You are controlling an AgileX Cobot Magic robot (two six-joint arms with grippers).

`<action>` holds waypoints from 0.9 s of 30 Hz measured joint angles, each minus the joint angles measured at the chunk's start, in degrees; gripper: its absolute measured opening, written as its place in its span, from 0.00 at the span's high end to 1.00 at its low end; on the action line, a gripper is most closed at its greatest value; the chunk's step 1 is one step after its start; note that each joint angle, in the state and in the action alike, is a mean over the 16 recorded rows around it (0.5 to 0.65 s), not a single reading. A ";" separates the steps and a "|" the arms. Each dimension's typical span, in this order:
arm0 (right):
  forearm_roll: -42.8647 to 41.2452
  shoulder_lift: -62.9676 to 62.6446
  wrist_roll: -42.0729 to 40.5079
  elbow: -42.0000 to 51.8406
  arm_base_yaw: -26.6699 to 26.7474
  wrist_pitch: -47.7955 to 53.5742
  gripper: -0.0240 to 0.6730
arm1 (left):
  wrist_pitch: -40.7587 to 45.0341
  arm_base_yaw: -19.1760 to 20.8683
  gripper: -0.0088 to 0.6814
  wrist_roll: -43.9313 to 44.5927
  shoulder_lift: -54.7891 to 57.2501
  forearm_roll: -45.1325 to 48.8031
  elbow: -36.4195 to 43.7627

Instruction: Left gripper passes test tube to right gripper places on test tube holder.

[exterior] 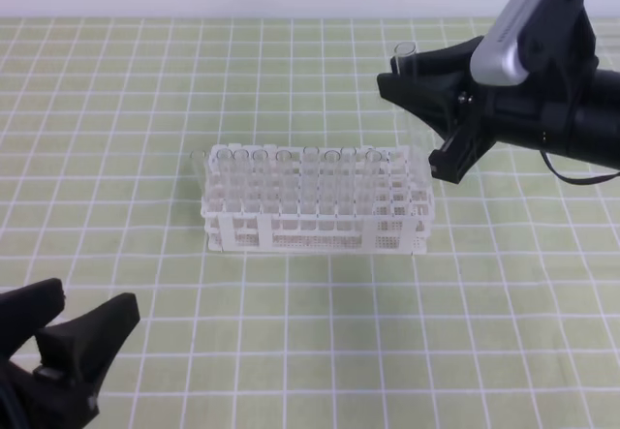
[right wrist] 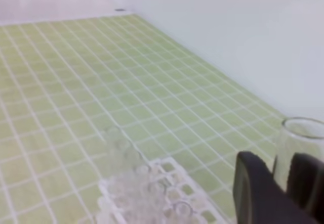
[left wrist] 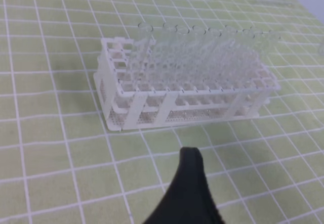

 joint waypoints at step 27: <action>0.02 0.94 -2.25 -0.72 -2.02 1.11 0.83 | 0.39 2.12 0.23 -0.01 -0.28 -0.34 -0.10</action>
